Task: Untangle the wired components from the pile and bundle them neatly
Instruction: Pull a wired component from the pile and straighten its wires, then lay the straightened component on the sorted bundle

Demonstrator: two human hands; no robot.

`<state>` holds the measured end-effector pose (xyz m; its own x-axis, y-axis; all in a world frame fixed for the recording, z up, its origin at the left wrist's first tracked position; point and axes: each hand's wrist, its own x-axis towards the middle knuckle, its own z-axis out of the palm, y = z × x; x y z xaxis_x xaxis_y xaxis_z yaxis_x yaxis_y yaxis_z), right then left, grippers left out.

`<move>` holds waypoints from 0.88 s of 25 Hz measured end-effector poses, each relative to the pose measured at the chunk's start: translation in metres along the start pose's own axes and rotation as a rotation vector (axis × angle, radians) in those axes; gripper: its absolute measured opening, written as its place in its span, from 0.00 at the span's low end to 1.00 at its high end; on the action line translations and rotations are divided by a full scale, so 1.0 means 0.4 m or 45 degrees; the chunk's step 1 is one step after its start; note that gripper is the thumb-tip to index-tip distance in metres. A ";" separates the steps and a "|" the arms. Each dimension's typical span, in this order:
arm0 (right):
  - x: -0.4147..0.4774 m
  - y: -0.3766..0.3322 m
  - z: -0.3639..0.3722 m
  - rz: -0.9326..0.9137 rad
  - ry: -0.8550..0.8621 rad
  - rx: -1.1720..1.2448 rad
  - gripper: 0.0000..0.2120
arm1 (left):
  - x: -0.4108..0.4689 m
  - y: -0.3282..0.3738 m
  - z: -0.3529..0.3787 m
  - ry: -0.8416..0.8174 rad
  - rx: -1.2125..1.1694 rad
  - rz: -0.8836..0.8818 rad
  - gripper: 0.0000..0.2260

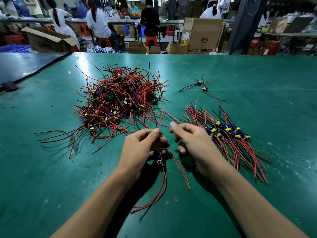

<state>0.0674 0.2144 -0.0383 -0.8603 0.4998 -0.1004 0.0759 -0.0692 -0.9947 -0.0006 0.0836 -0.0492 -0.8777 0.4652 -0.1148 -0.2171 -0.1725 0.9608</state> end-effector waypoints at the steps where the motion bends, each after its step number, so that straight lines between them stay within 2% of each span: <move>1: -0.010 0.005 0.009 -0.095 -0.033 -0.143 0.11 | 0.004 0.005 -0.002 0.047 -0.053 -0.018 0.07; 3: -0.026 0.016 0.031 -0.216 -0.082 -0.416 0.11 | 0.007 0.015 -0.004 0.111 -0.162 -0.047 0.07; 6: -0.038 0.037 0.060 -0.291 -0.052 -0.728 0.16 | 0.006 0.026 -0.004 0.183 -0.357 -0.079 0.08; 10: -0.037 0.042 0.060 -0.438 0.055 -0.752 0.09 | 0.014 0.034 -0.011 0.197 -0.428 -0.062 0.08; 13: -0.015 0.024 0.029 -0.493 0.231 -0.706 0.06 | 0.014 0.029 -0.014 0.173 -0.313 0.003 0.08; 14: -0.002 0.018 0.009 -0.487 0.312 -0.666 0.06 | 0.012 0.023 -0.013 0.168 -0.168 0.068 0.07; 17: 0.036 -0.004 -0.071 -0.436 0.574 -0.609 0.06 | 0.006 -0.008 -0.017 0.123 0.579 0.418 0.07; 19: 0.048 -0.007 -0.120 -0.388 0.693 -0.714 0.11 | 0.005 -0.025 -0.015 0.023 0.975 0.603 0.09; 21: 0.051 -0.008 -0.141 -0.397 0.727 -0.841 0.15 | 0.008 -0.039 -0.014 -0.067 1.282 0.674 0.14; 22: 0.048 -0.012 -0.140 -0.439 0.688 -0.847 0.14 | 0.011 -0.045 -0.014 -0.077 1.422 0.669 0.17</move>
<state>0.0786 0.2726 -0.0365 -0.5497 0.7473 0.3732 0.2772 0.5847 -0.7625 -0.0031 0.0839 -0.0687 -0.7207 0.6079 0.3333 0.6654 0.4714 0.5788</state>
